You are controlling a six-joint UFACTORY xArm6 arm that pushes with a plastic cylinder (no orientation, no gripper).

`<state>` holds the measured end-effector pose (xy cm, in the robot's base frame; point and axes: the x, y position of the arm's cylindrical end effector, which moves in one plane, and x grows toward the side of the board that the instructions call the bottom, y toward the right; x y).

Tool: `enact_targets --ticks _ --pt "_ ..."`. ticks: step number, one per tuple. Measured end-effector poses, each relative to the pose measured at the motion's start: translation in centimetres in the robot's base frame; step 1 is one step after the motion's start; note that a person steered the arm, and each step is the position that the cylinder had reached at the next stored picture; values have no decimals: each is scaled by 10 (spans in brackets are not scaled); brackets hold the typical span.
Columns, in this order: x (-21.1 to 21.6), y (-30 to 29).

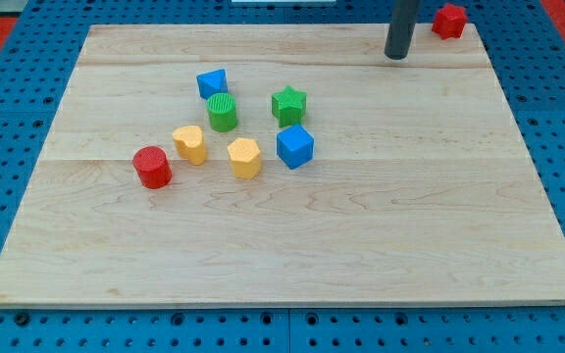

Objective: Point at green star

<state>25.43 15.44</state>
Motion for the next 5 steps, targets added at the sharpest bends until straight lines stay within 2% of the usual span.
enact_targets --ticks 3,4,5 --pt "8 31" --pt "22 25" --pt "36 -7"
